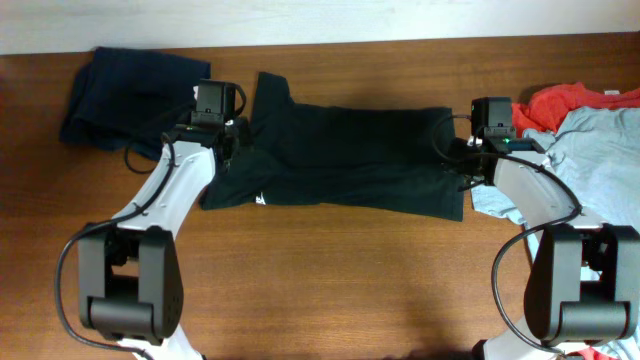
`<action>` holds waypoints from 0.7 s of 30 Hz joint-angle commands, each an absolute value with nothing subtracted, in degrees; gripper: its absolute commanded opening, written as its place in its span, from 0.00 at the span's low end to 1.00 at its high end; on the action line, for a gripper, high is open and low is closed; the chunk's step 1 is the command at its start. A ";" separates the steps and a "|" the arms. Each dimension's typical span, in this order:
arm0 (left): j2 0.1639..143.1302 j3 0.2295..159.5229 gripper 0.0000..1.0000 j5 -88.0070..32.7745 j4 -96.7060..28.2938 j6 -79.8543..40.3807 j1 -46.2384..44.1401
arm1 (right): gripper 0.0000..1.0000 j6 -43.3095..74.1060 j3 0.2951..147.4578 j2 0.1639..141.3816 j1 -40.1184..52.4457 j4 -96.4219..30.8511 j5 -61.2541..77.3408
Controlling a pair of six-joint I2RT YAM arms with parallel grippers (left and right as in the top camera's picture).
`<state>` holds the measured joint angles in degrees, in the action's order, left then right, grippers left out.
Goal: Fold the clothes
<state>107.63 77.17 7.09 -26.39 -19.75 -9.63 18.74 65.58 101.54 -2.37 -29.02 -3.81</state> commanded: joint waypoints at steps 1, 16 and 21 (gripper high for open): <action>108.31 78.91 0.87 5.02 -23.75 -15.00 -9.74 | 0.72 13.13 66.19 101.75 -2.66 -26.22 -3.31; 108.22 101.32 0.01 4.34 -56.86 -16.78 -8.23 | 0.51 -8.27 77.65 101.73 5.85 -43.07 15.40; 108.29 101.32 0.01 4.75 -61.04 -20.91 -1.76 | 0.52 -9.04 77.65 101.75 15.11 -38.63 12.45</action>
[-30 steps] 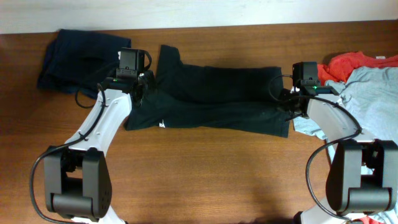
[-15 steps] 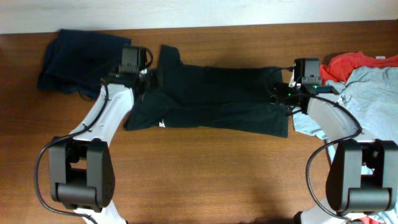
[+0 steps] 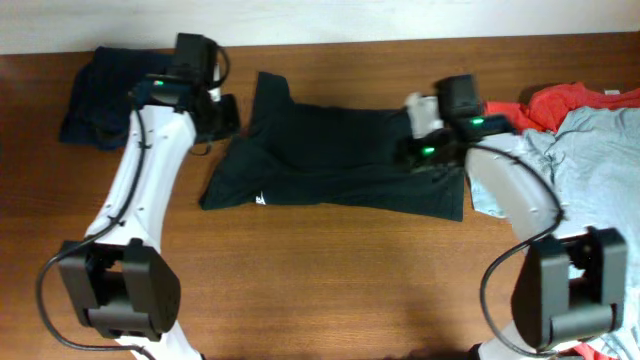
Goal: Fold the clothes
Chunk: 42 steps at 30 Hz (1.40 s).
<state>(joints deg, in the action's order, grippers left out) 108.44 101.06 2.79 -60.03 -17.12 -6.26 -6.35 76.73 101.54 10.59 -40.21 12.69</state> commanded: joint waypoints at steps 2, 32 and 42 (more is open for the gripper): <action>108.31 101.32 0.01 4.49 -62.15 -21.04 1.23 | 0.52 -9.39 77.65 101.75 18.35 -36.03 13.23; 108.31 101.30 0.99 3.88 -63.70 -21.02 9.69 | 0.04 -5.50 77.69 116.92 44.36 -2.13 5.69; 108.31 101.30 0.99 3.88 -63.72 -21.02 9.69 | 0.04 -3.99 77.71 123.22 44.69 4.19 5.98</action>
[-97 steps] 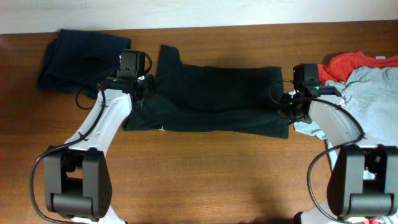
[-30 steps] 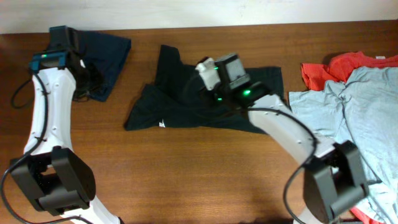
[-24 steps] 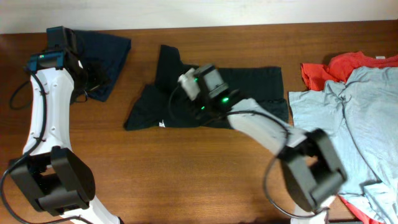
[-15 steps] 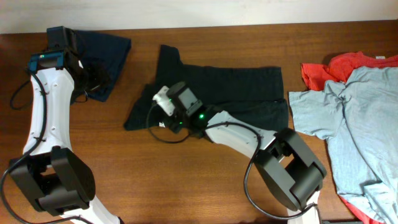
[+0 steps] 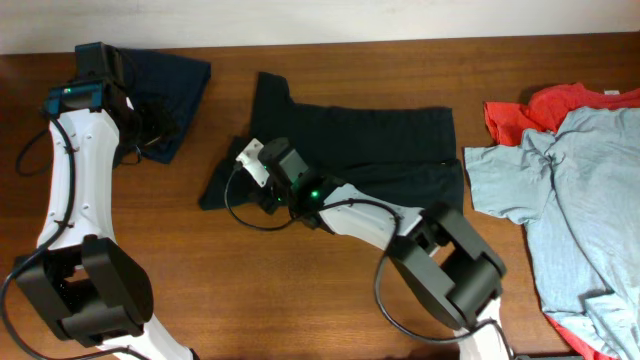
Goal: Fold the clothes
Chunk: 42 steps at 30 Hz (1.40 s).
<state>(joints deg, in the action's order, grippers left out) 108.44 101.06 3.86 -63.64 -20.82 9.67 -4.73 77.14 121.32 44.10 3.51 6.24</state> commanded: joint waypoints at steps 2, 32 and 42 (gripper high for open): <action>108.31 101.30 0.99 3.88 -63.70 -20.99 9.69 | 0.04 -3.99 77.73 123.52 44.69 4.89 6.02; 108.31 101.30 0.99 3.88 -63.70 -21.02 9.69 | 0.04 -2.28 78.78 126.65 43.75 6.61 5.78; 108.31 101.30 0.99 3.88 -63.70 -21.02 9.69 | 0.04 -2.26 78.78 128.44 43.42 6.94 5.48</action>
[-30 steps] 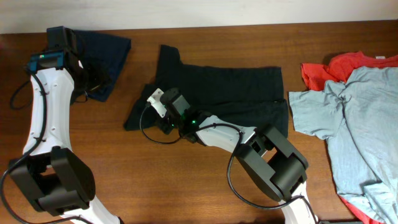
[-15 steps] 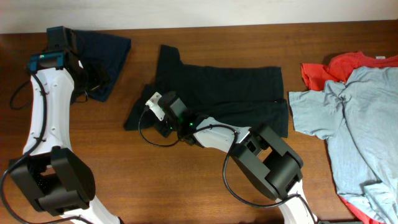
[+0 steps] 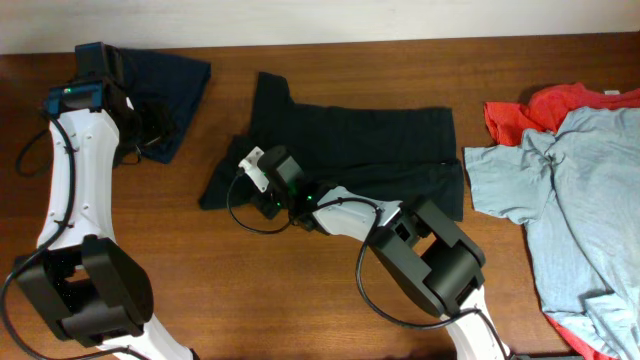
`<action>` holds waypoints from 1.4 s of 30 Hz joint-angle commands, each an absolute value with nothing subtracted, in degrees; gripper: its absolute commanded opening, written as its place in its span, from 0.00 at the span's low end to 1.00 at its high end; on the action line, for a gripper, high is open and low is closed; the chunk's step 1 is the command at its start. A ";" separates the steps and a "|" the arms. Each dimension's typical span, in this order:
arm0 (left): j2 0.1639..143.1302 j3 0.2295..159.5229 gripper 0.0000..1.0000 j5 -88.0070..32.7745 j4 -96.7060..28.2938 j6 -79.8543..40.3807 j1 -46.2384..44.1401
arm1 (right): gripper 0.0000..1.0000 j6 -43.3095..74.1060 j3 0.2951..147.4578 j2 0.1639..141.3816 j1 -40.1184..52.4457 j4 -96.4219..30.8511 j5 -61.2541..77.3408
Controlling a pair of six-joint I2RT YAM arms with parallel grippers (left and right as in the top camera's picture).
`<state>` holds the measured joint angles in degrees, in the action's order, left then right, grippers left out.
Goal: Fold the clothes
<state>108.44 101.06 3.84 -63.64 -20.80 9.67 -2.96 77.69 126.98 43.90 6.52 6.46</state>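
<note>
A black T-shirt (image 3: 350, 150) lies across the middle of the table, folded lengthwise, with its sleeves at the left end. My right gripper (image 3: 262, 192) reaches across it to the lower left sleeve, low over the cloth. Its jaws are hidden under the wrist. My left gripper (image 3: 98, 62) is at the far left back, over a dark navy cloth (image 3: 175, 90). The overhead view does not show whether that gripper is open or shut.
A light blue shirt (image 3: 570, 190) lies spread at the right edge, on top of a red garment (image 3: 550, 105). Bare wooden table (image 3: 300, 290) runs along the front. A pale wall borders the back edge.
My right gripper has crept slightly left and lower at the shirt's left sleeve, and its arm has swung a little. The left arm and the cloths lie as before.
At first both grippers were at the black shirt's two ends. Then the left one had gone toward the navy cloth and the right one stood over the shirt's right part. Later the right gripper was at the shirt's lower left sleeve, where it remains.
</note>
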 commanded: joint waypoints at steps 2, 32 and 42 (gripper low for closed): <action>108.31 101.30 0.99 3.88 -63.72 -20.99 9.69 | 0.04 -2.26 78.78 128.66 43.00 7.14 5.10; 108.31 101.30 0.99 3.88 -63.72 -20.99 9.72 | 0.04 -6.92 93.60 125.16 27.00 -8.10 5.08; 108.31 101.30 0.99 3.90 -63.70 -21.02 9.69 | 0.89 -23.57 105.75 124.81 34.46 -36.16 1.43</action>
